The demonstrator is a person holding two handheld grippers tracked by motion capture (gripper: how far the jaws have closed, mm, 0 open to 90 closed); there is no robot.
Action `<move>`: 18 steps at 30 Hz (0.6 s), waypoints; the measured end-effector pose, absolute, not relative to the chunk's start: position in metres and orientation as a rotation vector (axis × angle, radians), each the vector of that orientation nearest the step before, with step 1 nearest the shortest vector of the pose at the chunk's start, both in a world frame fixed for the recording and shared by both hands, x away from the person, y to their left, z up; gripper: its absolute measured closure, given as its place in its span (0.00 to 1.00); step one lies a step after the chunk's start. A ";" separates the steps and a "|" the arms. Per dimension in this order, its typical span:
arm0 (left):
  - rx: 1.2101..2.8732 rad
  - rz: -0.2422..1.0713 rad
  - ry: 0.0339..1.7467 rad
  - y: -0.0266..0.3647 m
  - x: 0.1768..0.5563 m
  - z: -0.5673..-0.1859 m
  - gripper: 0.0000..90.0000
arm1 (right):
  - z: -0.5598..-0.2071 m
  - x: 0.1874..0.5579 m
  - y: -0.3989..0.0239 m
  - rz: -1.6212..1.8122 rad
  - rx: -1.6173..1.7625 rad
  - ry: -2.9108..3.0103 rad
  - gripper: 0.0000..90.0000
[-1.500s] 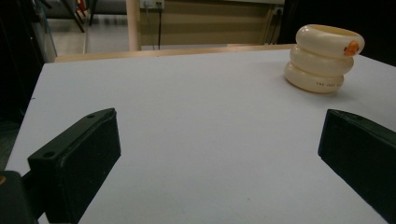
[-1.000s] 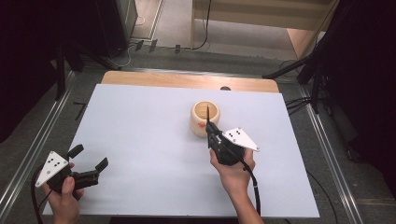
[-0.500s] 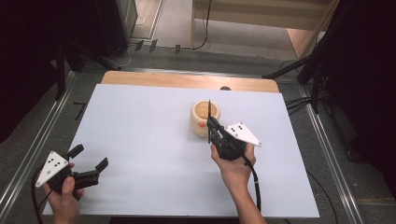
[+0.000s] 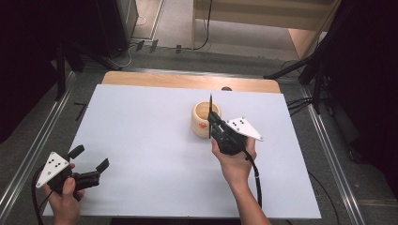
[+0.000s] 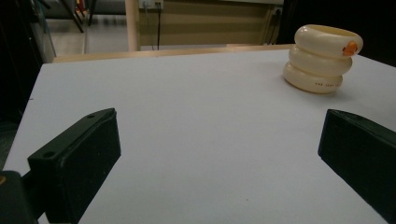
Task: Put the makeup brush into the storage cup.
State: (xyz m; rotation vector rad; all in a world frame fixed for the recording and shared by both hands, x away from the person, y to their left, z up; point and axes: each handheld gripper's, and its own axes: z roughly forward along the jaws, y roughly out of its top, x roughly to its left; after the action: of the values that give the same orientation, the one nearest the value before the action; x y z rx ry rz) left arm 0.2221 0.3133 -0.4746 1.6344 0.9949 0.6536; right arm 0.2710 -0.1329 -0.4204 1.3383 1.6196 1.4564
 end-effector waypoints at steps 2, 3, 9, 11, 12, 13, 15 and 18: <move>1.630 0.653 0.995 0.313 0.222 -0.475 0.00 | -0.420 0.273 -0.133 1.459 1.341 1.616 0.94; 1.633 0.652 0.996 0.313 0.222 -0.475 0.00 | -0.420 0.274 -0.133 1.460 1.340 1.616 0.94; 1.629 0.651 0.998 0.314 0.223 -0.475 0.00 | -0.420 0.279 -0.132 1.465 1.346 1.606 0.94; 1.629 0.650 0.996 0.314 0.223 -0.475 0.00 | -0.420 0.281 -0.132 1.465 1.347 1.604 0.94; 1.632 0.650 0.996 0.313 0.223 -0.475 0.00 | -0.420 0.282 -0.132 1.467 1.351 1.601 0.94; 1.632 0.650 0.997 0.313 0.223 -0.475 0.00 | -0.420 0.283 -0.132 1.465 1.348 1.600 0.94; 1.631 0.649 0.996 0.313 0.223 -0.475 0.00 | -0.420 0.285 -0.132 1.466 1.347 1.597 0.94; 1.630 0.650 0.996 0.314 0.223 -0.475 0.00 | -0.419 0.288 -0.132 1.469 1.346 1.589 0.94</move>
State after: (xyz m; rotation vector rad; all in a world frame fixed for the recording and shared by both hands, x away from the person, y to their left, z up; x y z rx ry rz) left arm 0.2231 0.3136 -0.4752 1.6299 0.9963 0.6497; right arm 0.2875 -0.1318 -0.4187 1.3460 1.5890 1.4689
